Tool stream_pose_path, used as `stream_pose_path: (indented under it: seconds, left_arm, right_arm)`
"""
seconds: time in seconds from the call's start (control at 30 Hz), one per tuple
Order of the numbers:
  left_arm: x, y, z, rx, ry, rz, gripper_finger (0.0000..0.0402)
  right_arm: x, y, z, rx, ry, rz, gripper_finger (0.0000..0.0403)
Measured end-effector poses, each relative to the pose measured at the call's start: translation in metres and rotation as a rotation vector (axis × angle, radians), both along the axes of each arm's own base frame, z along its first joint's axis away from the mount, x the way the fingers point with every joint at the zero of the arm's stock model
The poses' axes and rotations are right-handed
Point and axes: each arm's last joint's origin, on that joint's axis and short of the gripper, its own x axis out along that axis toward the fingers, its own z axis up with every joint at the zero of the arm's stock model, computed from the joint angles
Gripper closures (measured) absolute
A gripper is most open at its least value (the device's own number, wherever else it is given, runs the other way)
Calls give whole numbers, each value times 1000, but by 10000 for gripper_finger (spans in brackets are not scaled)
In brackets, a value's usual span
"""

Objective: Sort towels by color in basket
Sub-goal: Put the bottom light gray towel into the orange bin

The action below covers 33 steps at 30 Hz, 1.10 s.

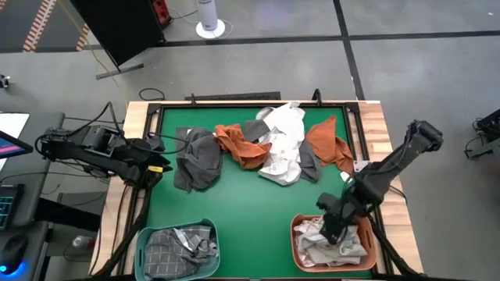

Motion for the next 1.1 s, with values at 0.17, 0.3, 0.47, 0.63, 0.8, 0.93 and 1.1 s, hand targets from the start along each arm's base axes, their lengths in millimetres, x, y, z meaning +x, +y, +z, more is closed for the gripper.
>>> stream_pose_path:
  seconds: [0.17,0.3,0.47,0.63,0.8,0.93,1.1]
  left_arm:
    - [-2,0,-2,0,26,6,291]
    - [-2,0,-2,14,27,-10,291]
    - [-2,1,-1,28,25,-8,291]
    - [-2,1,-2,30,25,-7,291]
    - [-2,1,-2,32,25,-6,291]
    - [-2,1,-1,41,25,-16,291]
    - [-2,1,-1,45,21,-18,291]
  right_arm:
    - [5,22,-23,-40,61,70,148]
    - [9,34,-50,-124,150,102,148]
    - [21,42,-82,-151,255,110,148]
    - [27,36,-83,-82,318,100,148]
    - [20,19,-41,-35,277,69,148]
    - [5,-5,1,-19,261,14,148]
    - [-18,-39,37,-47,217,-143,148]
